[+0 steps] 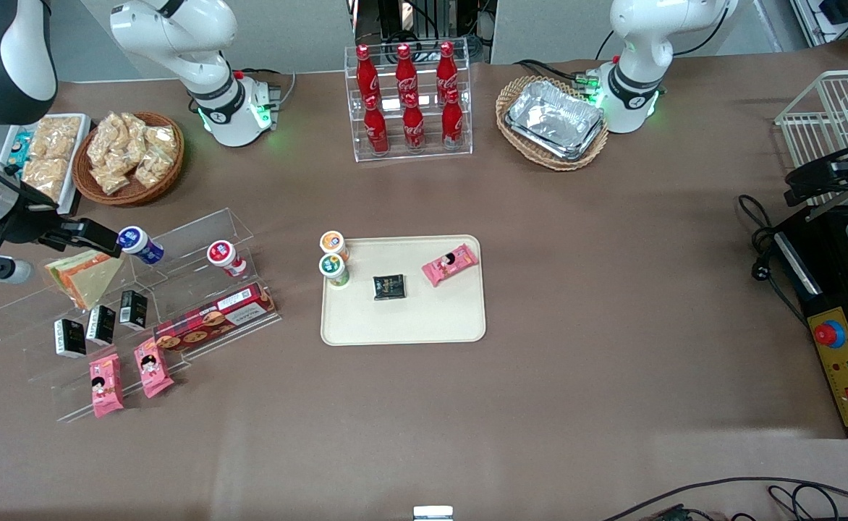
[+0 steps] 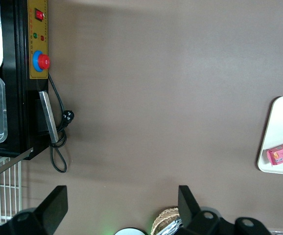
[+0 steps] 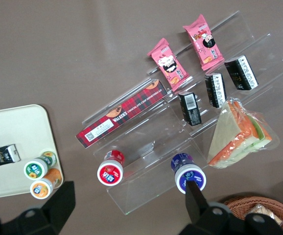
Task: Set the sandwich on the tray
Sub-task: 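Move the right gripper toward the wrapped sandwich on the acrylic rack, then lower the open right gripper over the wrapped sandwich's crust edge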
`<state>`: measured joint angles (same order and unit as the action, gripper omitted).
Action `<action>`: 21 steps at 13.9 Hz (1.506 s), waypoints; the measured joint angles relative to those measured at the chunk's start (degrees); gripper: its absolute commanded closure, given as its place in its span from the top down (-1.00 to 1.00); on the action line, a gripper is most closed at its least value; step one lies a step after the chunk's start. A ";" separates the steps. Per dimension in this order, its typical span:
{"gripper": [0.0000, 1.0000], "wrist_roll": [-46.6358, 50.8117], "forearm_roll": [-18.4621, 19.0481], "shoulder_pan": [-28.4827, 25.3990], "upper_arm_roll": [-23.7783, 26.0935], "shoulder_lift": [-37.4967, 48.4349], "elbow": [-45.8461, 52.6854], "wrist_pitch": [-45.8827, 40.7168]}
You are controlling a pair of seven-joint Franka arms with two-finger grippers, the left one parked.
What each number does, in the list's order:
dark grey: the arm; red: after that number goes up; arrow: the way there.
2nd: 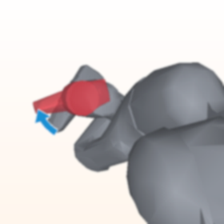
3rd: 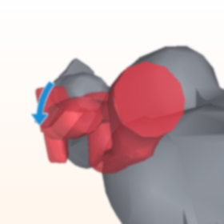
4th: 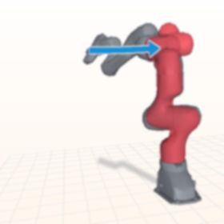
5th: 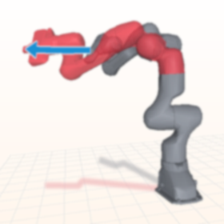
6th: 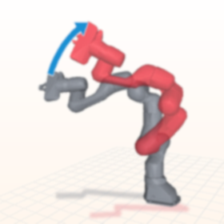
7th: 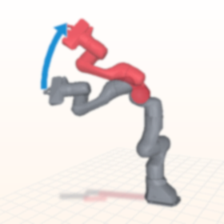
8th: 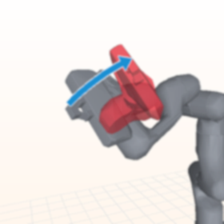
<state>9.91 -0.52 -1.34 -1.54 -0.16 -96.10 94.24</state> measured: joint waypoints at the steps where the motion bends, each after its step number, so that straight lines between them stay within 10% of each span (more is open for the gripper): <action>1: 1.00 0.00 0.13 0.02 0.00 0.00 0.00 0.00; 21: 1.00 3.33 -1.38 10.69 -1.68 -1.53 -0.25 -0.59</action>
<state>13.24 -1.90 9.36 -3.23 -1.69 -96.35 93.65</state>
